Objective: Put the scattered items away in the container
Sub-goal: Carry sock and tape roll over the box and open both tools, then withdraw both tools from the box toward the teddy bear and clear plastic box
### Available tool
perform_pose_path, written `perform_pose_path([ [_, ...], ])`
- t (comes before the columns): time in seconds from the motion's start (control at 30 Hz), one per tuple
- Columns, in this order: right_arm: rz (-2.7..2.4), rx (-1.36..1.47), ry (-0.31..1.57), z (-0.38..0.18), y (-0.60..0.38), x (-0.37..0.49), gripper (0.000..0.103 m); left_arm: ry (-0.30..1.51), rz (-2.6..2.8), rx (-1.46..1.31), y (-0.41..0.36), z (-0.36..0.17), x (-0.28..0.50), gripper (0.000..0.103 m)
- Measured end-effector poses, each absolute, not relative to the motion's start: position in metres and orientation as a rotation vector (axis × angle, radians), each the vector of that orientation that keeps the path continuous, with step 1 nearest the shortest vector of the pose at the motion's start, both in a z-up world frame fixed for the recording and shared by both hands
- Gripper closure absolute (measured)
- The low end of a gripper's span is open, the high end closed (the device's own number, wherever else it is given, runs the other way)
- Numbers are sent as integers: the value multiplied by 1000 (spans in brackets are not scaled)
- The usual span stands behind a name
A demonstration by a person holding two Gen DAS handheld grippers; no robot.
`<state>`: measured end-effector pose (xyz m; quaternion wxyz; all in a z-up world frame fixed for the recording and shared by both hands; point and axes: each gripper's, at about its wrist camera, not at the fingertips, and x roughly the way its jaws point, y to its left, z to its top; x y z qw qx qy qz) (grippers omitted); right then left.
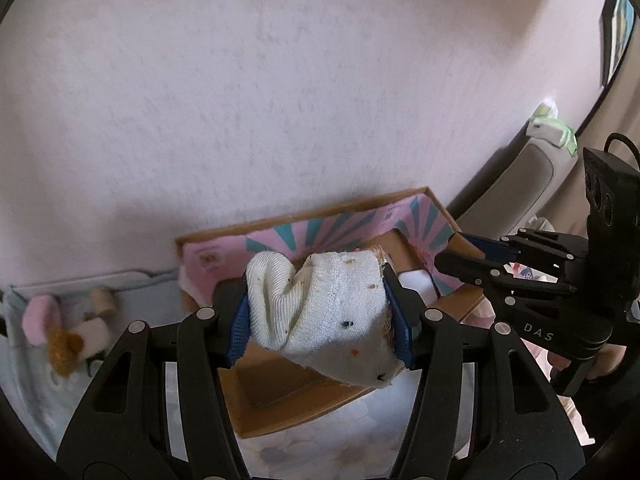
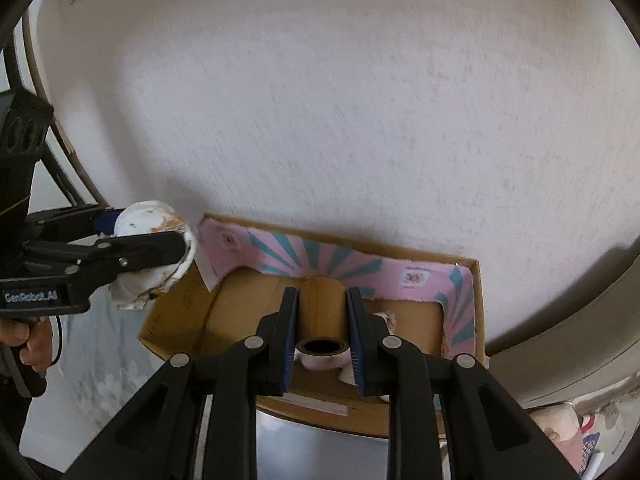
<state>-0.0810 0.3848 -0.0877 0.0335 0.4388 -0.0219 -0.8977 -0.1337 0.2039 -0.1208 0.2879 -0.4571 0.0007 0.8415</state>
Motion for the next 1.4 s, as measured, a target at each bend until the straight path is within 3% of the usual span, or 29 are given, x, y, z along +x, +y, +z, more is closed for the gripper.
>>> perform_pose_path([
  [0.47, -2685, 1433, -128, -112, 411, -91, 81, 21, 2294, -1300, 207, -139, -143, 49],
  [0.5, -2680, 1436, -131, -113, 411, -91, 81, 15, 2295, -1309, 207, -140, -144, 46],
  [0.57, -2676, 1460, -115, -114, 409, -93, 81, -28, 2266, -1346, 205, -143, -148, 25],
  [0.6, -2667, 1482, -103, -116, 408, -96, 79, -48, 2259, -1370, 204, -145, -150, 1],
  [0.67, -2652, 1510, -98, -119, 407, -99, 59, -70, 2276, -1368, 200, -143, -149, 1],
  [0.7, -2655, 1520, -104, -120, 408, -99, 44, -74, 2279, -1360, 198, -141, -147, 1],
  [0.73, -2663, 1519, -129, -118, 410, -98, 41, -70, 2284, -1357, 196, -139, -146, 0],
  [1.4, -2870, 1479, -195, -73, 385, -54, 40, -13, 2406, -1194, 133, -79, -112, 0],
])
